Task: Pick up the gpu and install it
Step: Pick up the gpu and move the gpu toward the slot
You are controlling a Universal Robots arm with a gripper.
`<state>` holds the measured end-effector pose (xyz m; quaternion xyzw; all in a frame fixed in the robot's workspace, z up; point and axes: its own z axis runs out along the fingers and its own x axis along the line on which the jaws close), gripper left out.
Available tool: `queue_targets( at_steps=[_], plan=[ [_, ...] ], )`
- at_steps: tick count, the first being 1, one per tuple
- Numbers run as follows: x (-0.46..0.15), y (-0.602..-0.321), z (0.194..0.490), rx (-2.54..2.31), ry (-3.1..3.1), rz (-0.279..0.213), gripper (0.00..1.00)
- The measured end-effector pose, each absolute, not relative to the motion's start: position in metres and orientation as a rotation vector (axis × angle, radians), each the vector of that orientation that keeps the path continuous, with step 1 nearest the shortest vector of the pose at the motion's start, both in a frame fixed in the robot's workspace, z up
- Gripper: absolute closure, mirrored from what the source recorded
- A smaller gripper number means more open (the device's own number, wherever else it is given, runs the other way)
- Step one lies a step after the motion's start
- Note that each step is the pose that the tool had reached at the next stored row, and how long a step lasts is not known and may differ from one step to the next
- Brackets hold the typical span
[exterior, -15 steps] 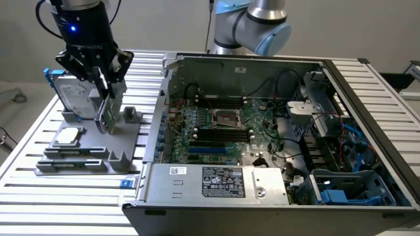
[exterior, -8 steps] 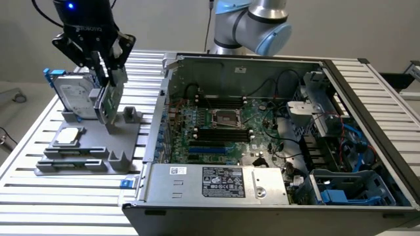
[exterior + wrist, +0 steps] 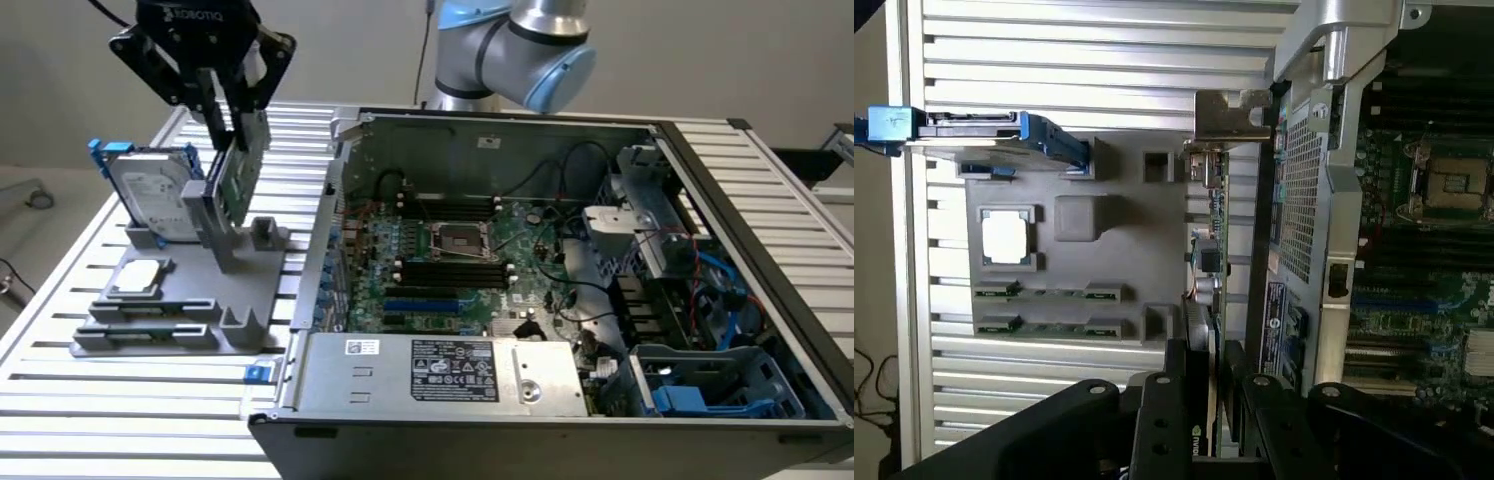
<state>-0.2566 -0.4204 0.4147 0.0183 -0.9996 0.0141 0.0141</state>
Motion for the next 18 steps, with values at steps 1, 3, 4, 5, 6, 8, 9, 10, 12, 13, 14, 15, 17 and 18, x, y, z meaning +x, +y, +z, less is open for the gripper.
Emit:
queue_targets(
  at_steps=[1,3,4,5,6,8,9,10,12,13,14,15,17,18],
  plan=[
    [-0.253,-0.422,0.418,0.057,-3.11,0.044,0.74],
    [-0.244,-0.424,0.42,0.057,-3.11,0.043,0.74],
    [-0.24,-0.425,0.42,0.057,-3.11,0.043,0.74],
    [-0.235,-0.426,0.42,0.057,-3.11,0.042,0.74],
    [-0.231,-0.427,0.42,0.057,-3.11,0.043,0.74],
    [-0.222,-0.429,0.42,0.057,-3.11,0.042,0.74],
    [-0.217,-0.43,0.42,0.057,-3.11,0.042,0.74],
    [-0.212,-0.431,0.42,0.057,-3.11,0.042,0.74],
    [-0.203,-0.432,0.42,0.057,-3.11,0.042,0.74],
    [-0.199,-0.433,0.42,0.057,-3.11,0.042,0.74],
    [-0.194,-0.434,0.42,0.057,-3.11,0.042,0.74],
    [-0.19,-0.435,0.42,0.057,-3.11,0.042,0.74],
    [-0.181,-0.436,0.42,0.057,-3.11,0.041,0.74],
    [-0.176,-0.437,0.42,0.057,-3.11,0.041,0.74]
  ],
)
